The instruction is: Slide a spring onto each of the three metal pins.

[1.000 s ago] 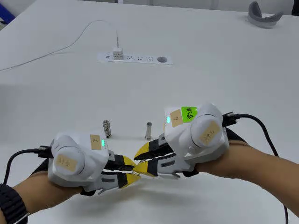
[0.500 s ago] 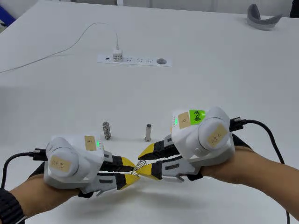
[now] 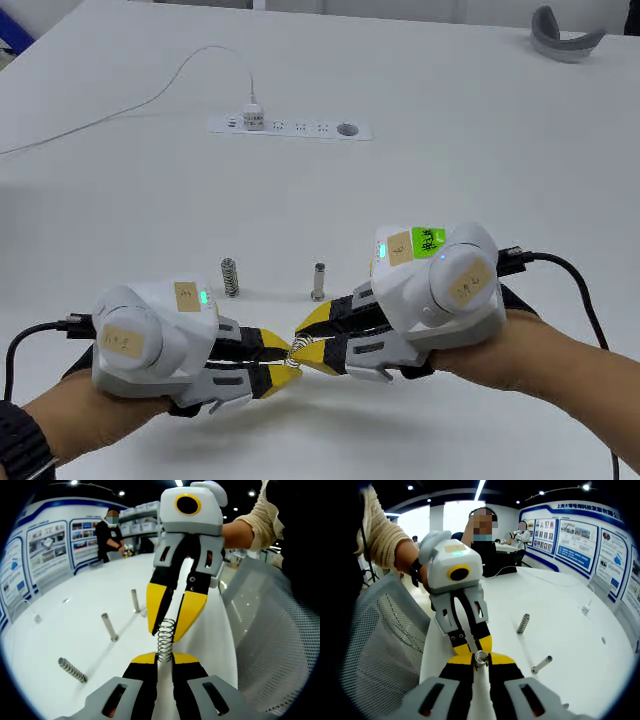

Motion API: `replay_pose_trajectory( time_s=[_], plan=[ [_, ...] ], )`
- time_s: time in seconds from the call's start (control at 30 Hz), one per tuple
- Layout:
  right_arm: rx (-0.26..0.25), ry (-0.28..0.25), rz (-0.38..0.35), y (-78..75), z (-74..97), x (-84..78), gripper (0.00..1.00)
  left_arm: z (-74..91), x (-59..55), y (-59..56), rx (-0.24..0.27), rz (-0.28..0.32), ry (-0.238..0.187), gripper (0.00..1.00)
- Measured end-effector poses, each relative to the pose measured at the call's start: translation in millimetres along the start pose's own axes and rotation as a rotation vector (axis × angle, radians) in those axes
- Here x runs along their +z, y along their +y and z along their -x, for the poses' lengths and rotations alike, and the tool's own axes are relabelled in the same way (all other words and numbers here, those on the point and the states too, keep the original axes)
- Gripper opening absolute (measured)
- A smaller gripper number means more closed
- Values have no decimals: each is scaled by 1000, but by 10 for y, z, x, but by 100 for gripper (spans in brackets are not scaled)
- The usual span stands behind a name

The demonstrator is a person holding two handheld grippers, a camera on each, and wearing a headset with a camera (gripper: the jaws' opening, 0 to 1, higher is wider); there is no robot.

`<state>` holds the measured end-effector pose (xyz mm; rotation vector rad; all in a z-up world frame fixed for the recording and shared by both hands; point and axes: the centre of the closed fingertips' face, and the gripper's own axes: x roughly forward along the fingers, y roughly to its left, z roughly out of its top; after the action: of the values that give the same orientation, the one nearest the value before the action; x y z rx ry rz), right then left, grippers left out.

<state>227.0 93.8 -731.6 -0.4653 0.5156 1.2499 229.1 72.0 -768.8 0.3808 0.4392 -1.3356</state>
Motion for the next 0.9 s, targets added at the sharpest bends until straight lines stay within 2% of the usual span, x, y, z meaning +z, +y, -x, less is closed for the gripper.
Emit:
replay_pose_trajectory(
  time_s=[0.4, 0.9],
  plan=[
    [-5, -5, 3, -22, 0, 36, 12, -27, 37, 26, 19, 2, -14, 11],
    [-25, -11, -1, -104, 48, 79, 12, 54, 18, 71, 63, 56, -43, 25]
  ],
)
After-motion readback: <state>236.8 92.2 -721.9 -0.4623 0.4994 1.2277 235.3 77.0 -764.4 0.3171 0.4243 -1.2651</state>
